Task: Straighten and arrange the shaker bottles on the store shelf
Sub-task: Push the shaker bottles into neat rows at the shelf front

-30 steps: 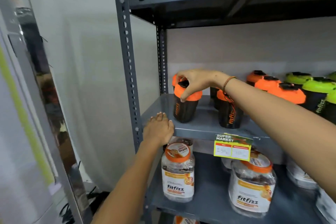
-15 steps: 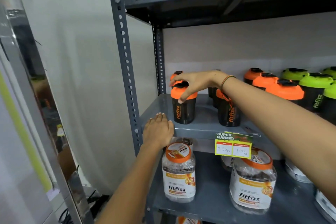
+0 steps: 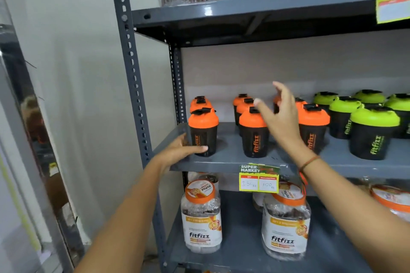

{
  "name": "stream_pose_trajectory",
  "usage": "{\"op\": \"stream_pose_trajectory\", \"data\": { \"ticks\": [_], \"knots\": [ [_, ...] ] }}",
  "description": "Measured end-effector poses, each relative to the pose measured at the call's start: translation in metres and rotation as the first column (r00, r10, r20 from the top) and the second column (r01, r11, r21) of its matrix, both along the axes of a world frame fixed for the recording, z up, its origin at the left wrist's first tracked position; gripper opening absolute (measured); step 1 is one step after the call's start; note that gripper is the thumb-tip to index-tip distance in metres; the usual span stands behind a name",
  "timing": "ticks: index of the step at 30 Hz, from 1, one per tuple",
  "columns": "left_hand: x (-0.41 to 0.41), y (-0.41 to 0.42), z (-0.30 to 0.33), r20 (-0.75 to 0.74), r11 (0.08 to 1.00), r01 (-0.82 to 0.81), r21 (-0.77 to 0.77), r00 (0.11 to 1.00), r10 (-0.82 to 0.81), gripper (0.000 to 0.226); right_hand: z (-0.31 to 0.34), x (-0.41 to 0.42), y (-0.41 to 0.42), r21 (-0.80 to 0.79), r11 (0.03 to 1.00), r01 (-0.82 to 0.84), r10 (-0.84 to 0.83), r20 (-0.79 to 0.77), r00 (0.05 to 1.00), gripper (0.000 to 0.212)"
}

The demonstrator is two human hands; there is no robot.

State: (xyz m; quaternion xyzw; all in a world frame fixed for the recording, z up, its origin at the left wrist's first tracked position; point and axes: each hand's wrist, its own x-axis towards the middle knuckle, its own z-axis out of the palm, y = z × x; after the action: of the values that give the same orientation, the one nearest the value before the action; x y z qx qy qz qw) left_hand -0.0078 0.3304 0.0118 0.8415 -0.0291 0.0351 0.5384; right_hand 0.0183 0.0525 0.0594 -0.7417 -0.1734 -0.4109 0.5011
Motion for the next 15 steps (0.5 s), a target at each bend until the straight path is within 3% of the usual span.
{"op": "stream_pose_trajectory", "data": {
  "ticks": [3,7,11,15],
  "knots": [
    [0.012,-0.008,-0.006,0.014,0.996,-0.088,-0.025,0.996,0.088,0.092,-0.034,0.002,-0.004,-0.063,0.998,-0.025,0.013,-0.178,0.984,0.103],
    [0.025,-0.01,-0.009,0.01,0.995,-0.104,0.008,0.995,0.104,0.093,-0.051,0.013,-0.01,-0.118,0.989,-0.089,0.044,-0.345,0.938,0.125],
    [0.031,-0.008,-0.01,0.028,0.995,-0.096,-0.011,0.995,0.096,0.073,-0.059,0.028,-0.022,-0.18,0.96,-0.216,0.105,-0.484,0.869,0.113],
    [0.032,-0.009,-0.014,0.048,0.998,-0.066,-0.018,0.997,0.067,0.056,-0.065,0.039,-0.028,-0.192,0.938,-0.29,0.156,-0.513,0.844,0.075]
  ]
}}
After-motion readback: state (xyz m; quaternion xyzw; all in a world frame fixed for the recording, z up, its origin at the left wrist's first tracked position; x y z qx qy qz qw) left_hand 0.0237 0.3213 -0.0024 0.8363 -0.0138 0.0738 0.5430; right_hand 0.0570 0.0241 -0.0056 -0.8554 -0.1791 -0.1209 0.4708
